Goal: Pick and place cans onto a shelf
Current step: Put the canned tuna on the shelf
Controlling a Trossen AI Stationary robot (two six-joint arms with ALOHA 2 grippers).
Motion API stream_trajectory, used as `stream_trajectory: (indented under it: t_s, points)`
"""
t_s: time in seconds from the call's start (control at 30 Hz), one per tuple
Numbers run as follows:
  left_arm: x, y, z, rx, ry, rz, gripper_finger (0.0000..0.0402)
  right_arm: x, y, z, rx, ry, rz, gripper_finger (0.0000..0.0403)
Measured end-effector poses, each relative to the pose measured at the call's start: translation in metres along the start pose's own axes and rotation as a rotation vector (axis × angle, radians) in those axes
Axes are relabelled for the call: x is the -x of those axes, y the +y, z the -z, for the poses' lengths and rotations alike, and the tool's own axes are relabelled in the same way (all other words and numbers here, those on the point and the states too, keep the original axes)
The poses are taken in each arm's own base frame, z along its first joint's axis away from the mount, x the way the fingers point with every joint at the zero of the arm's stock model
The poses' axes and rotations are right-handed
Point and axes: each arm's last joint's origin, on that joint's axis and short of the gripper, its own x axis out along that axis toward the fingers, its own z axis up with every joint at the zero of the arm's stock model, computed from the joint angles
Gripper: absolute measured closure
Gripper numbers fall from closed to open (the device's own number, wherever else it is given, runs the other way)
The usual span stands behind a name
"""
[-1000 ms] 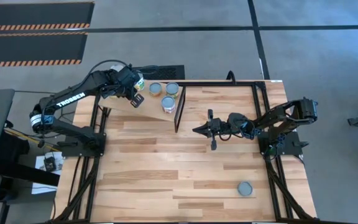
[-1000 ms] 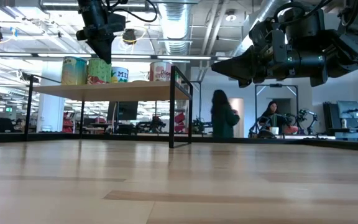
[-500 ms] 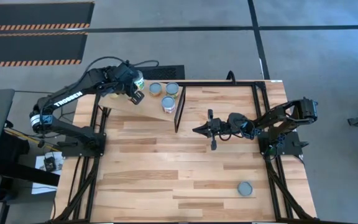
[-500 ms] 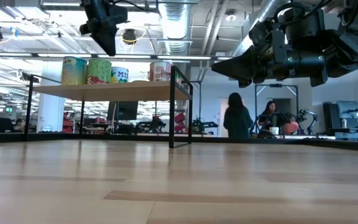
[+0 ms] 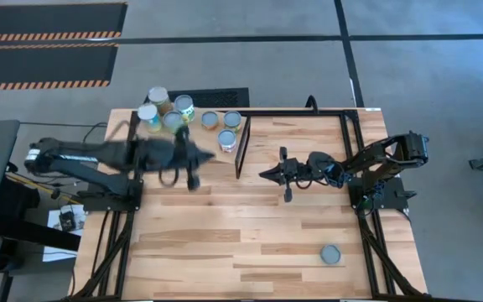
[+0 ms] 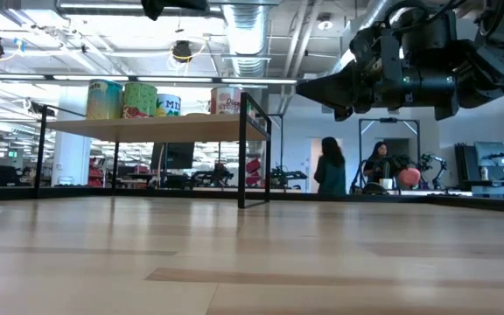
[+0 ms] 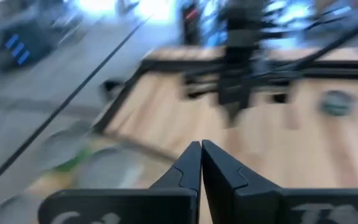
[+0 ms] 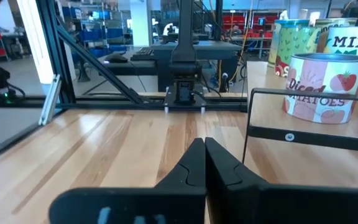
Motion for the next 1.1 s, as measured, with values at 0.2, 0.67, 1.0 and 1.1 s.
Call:
stream_trajectory:
  t_s: [0.2,0.67,1.0,1.1]
  points:
    - [-0.011,-0.049,0.051,-0.052,-0.241,0.176,0.0400,-0.013,0.002,-0.004,-0.007,0.055,-0.012,0.0390]
    - [-0.010,-0.061,0.126,-0.009,-0.388,0.334,0.0401,-0.057,0.075,-0.023,-0.037,0.740,-0.091,0.0399]
    - [-0.010,-0.061,0.127,-0.060,-0.383,0.325,0.0401,-0.013,0.164,-0.037,-0.316,1.210,-0.016,0.0399]
    - [-0.010,-0.061,0.127,-0.043,-0.376,0.324,0.0401,0.009,0.188,-0.042,-0.399,1.355,0.066,0.0396]
